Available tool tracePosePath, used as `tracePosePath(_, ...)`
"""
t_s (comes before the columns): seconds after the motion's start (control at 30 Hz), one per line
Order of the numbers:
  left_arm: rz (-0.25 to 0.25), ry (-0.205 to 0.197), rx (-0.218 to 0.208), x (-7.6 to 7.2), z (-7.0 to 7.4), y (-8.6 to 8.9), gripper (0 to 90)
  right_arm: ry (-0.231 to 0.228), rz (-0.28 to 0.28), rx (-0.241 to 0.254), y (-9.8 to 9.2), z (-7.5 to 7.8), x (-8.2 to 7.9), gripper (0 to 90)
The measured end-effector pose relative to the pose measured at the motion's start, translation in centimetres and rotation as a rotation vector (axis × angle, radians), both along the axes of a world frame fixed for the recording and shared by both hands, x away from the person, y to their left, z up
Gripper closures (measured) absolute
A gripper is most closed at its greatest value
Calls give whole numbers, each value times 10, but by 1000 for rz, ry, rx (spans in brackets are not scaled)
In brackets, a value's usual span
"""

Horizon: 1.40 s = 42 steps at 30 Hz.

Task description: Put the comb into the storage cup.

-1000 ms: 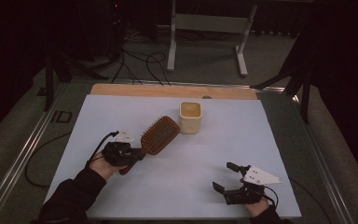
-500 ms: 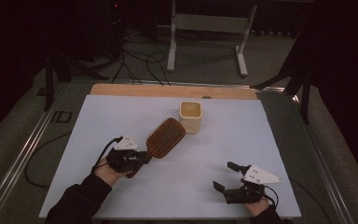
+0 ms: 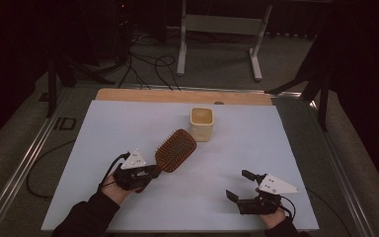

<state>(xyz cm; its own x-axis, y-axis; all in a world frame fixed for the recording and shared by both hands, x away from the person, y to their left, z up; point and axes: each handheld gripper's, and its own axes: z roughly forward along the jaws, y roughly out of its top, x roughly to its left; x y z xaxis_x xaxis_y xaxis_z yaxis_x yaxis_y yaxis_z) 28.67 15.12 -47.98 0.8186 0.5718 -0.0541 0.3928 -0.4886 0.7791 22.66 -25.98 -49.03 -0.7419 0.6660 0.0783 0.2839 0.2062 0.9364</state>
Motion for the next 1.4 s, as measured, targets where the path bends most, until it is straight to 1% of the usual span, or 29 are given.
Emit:
tracePosePath(0.03,5,-5,-1,-1,0,1,741,0,-1,-1,0,0,0,90)
tracePosePath(0.07,8,-1,-9,-1,-1,1,740,0,-1,-2,0,0,0,90)
tracePosePath(0.13,33,-8,-15,-2,-2,2,740,3,-8,-6,0,1,0,90)
tracePosePath(0.2,43,-5,-24,-3,-4,3,740,5,-16,-8,0,2,0,90)
tracePosePath(0.23,46,-7,-19,-3,-4,3,740,4,-20,-9,-1,2,0,90)
tracePosePath(0.33,47,1,-19,-3,-6,3,740,5,-30,-10,-1,4,0,90)
tracePosePath(0.4,46,6,-25,-3,-6,3,740,9,-32,-1,-1,5,1,90)
tracePosePath(0.47,47,4,-29,-3,-6,3,740,15,-40,2,0,8,1,90)
tracePosePath(0.53,42,3,-33,-3,-6,3,740,10,-42,3,0,13,1,90)
tracePosePath(0.57,42,3,-33,-3,-6,3,740,10,-42,3,0,13,1,90)
tracePosePath(0.6,38,0,-37,-3,-5,3,740,11,-46,8,0,16,1,90)
tracePosePath(0.63,36,1,-40,-2,-5,3,740,23,-38,31,2,24,0,90)
tracePosePath(0.67,36,1,-44,-2,-5,2,740,20,-43,29,3,27,0,90)
tracePosePath(0.73,30,-7,-38,-3,-5,2,740,10,-39,21,5,35,-1,90)
tracePosePath(0.77,30,-7,-38,-3,-5,2,740,10,-39,21,5,35,-1,90)
tracePosePath(0.87,30,-9,-47,-3,-4,1,740,1,-44,4,10,50,-1,90)
tracePosePath(0.97,29,-9,-48,-3,-4,1,740,-3,-44,22,11,60,2,90)
tracePosePath(1.03,25,-8,-48,-3,-4,1,741,-5,-49,36,13,65,4,90)
tracePosePath(1.13,25,-9,-50,-3,-4,0,740,0,-47,42,16,71,9,90)
tracePosePath(1.27,23,-9,-52,-2,-4,-1,740,22,-43,51,22,79,17,88)
tracePosePath(1.4,23,-10,-54,-2,-4,0,740,30,-34,54,30,85,25,83)
